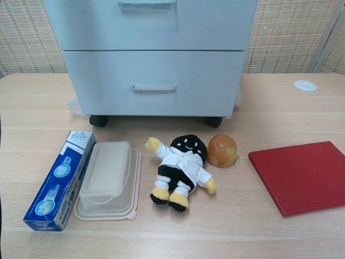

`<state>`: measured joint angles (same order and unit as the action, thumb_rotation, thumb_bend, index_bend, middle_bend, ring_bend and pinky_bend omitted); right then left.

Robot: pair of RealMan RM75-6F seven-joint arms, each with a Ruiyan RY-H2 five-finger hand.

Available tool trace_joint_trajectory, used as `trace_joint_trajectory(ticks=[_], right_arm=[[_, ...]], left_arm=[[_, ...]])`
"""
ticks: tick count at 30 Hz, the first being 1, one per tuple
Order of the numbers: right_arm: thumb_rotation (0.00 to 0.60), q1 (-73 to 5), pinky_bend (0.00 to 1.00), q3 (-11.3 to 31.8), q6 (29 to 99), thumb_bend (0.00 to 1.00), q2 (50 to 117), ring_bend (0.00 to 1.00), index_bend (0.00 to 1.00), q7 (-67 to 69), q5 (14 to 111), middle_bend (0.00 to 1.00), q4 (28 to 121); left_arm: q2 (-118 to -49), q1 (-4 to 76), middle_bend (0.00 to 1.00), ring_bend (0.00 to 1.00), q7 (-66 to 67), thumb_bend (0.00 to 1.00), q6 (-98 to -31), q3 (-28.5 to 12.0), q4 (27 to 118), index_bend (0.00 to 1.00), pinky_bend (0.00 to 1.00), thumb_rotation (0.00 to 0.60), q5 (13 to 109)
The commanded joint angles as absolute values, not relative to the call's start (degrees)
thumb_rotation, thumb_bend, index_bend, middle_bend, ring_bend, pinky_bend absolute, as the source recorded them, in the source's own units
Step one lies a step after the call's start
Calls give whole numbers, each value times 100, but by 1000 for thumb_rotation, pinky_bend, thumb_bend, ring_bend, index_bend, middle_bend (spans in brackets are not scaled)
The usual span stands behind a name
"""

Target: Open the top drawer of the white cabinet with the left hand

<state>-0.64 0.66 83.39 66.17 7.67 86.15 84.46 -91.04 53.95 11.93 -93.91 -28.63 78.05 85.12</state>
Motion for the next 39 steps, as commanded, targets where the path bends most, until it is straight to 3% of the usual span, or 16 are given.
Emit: trace_joint_trajectory(ticks=[1,39], right_arm=[[600,-66,334,67,8344,322,6615,347,318,758,8625,421,8457],[600,-34,333,59,8388,322,6601,347,317,652,8643,421,8558]], left_arm=[[-9105,5395,1000,1000,1188,325,-9396,-2869,7835,610,1000,600,8509],[-8945,5198,1000,1000,1333,325,-9498,-2771,8333,611,1000,600,8710]])
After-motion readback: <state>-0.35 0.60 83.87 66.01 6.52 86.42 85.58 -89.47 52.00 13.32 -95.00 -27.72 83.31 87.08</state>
